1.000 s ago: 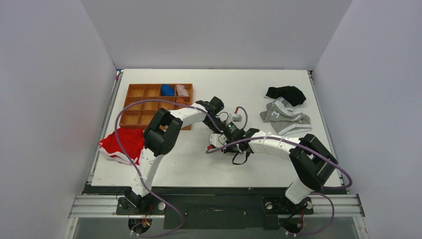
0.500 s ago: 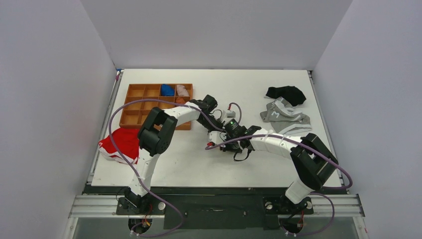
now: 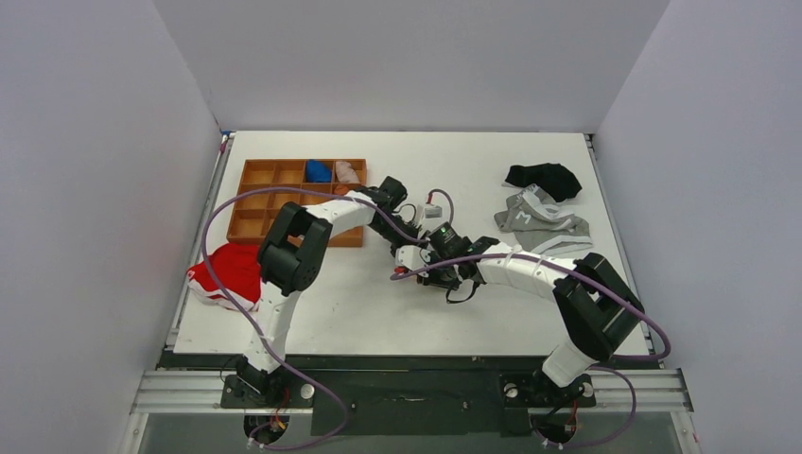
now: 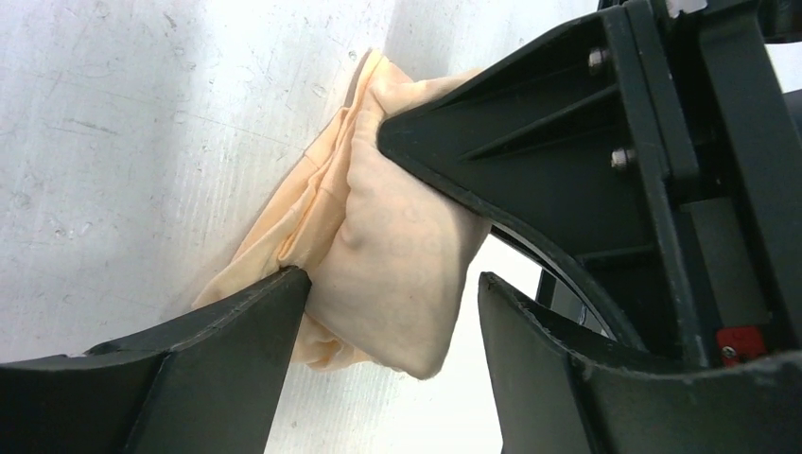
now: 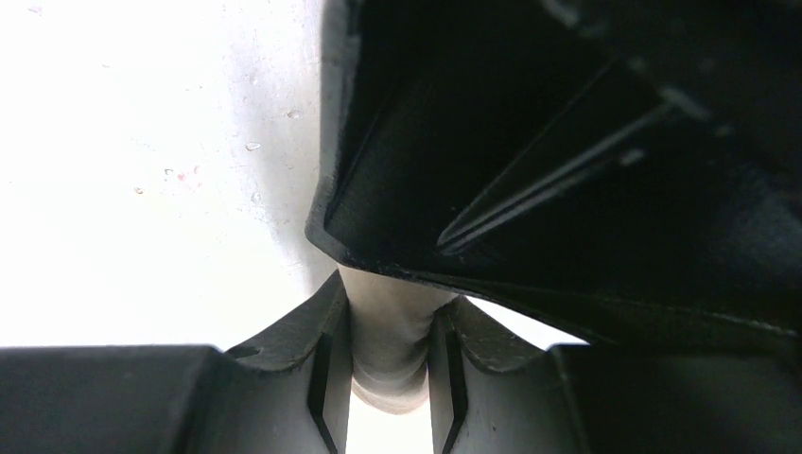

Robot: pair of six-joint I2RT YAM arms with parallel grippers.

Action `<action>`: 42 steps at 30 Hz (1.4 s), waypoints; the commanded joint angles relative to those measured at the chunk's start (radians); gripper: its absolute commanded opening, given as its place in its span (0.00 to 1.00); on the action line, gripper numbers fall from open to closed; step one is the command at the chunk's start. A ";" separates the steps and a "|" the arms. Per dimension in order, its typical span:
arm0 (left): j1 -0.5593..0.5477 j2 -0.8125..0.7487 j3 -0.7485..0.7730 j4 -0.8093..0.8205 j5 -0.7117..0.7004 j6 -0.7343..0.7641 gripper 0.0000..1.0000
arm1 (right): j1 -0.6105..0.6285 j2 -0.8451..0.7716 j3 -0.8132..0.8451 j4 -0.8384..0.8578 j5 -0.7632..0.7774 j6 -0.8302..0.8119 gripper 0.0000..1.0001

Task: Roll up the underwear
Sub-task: Roll the underwear to the center of the board.

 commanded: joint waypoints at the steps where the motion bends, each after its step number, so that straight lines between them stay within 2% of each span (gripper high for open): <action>1: -0.002 0.007 -0.042 -0.027 -0.250 0.092 0.73 | -0.030 0.041 -0.015 -0.094 0.023 0.040 0.00; 28: 0.017 0.049 0.025 -0.061 -0.426 -0.007 0.82 | -0.026 -0.035 -0.052 -0.159 -0.017 0.053 0.00; 42: 0.055 0.086 0.104 -0.056 -0.414 -0.022 0.82 | 0.014 -0.023 -0.050 -0.161 -0.035 0.052 0.00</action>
